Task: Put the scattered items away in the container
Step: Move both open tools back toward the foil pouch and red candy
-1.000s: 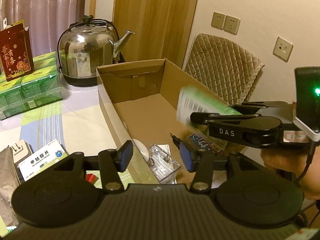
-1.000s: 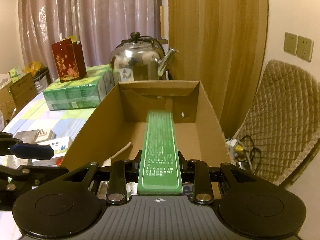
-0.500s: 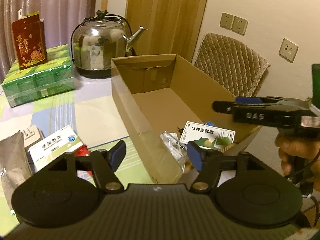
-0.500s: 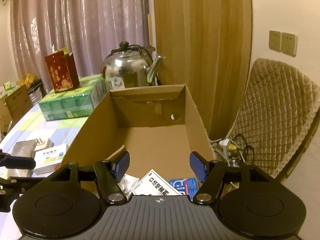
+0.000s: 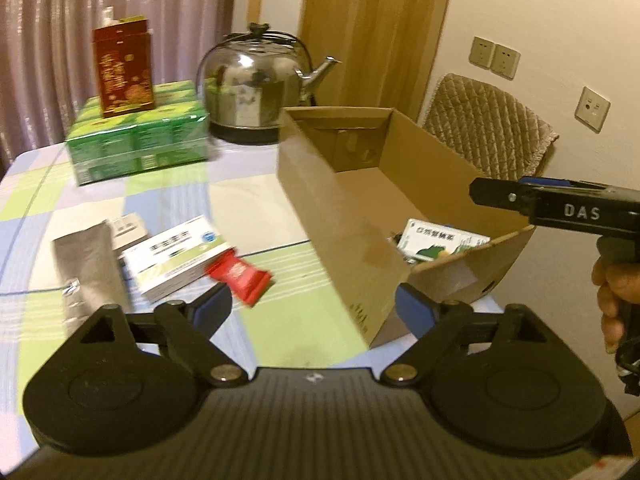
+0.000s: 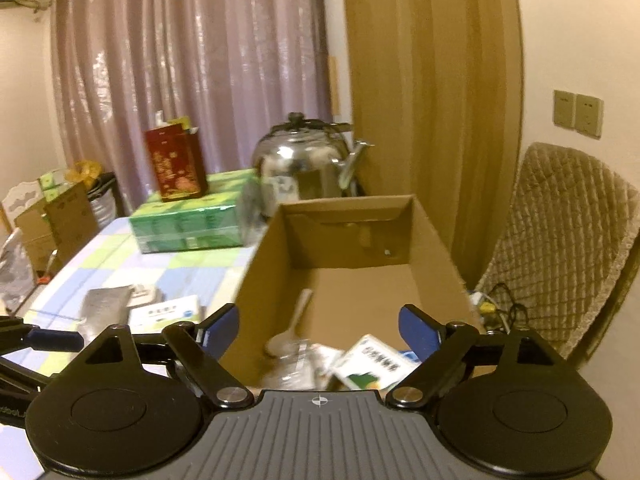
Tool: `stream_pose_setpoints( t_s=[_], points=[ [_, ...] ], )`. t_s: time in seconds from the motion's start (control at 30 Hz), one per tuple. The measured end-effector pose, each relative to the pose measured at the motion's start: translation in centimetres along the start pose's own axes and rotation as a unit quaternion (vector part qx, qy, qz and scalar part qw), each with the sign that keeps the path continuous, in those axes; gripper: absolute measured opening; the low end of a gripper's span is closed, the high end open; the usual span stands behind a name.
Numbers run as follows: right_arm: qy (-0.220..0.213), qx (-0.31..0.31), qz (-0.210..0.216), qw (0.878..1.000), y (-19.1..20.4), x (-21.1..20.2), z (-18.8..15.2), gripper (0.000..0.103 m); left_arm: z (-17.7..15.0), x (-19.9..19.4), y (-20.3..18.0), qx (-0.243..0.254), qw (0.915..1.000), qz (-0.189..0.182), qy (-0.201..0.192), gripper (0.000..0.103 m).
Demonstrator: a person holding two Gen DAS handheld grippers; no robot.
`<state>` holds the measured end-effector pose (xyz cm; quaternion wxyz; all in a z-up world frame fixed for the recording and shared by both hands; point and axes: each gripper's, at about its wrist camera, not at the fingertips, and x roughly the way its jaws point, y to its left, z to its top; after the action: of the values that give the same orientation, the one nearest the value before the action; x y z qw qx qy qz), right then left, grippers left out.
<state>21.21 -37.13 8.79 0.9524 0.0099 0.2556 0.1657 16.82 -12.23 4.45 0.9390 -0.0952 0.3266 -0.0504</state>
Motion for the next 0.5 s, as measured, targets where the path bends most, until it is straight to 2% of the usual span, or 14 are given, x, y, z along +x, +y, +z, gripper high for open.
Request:
stream_pose_setpoints(
  t_s=[0.1, 0.17, 0.27, 0.5],
  points=[
    [0.004, -0.005, 0.013, 1.000, 1.7, -0.5, -0.4, 0.087, -0.9, -1.6, 1.2, -0.006, 0.9998, 0.016, -0.006, 0.095],
    [0.005, -0.008, 0.023, 1.000, 2.9, -1.0, -0.6, 0.095, -1.5, -2.6, 2.1, -0.011, 0.9996, 0.026, -0.008, 0.099],
    [0.006, -0.019, 0.041, 0.999, 4.6, -1.5, -1.0, 0.098, -2.5, -4.1, 3.3, -0.015, 0.9985, 0.050, -0.012, 0.102],
    [0.019, -0.036, 0.066, 0.997, 8.3, -2.0, -2.0, 0.101, -5.2, -6.9, 6.6, -0.049, 0.9947, 0.090, -0.005, 0.102]
  ],
)
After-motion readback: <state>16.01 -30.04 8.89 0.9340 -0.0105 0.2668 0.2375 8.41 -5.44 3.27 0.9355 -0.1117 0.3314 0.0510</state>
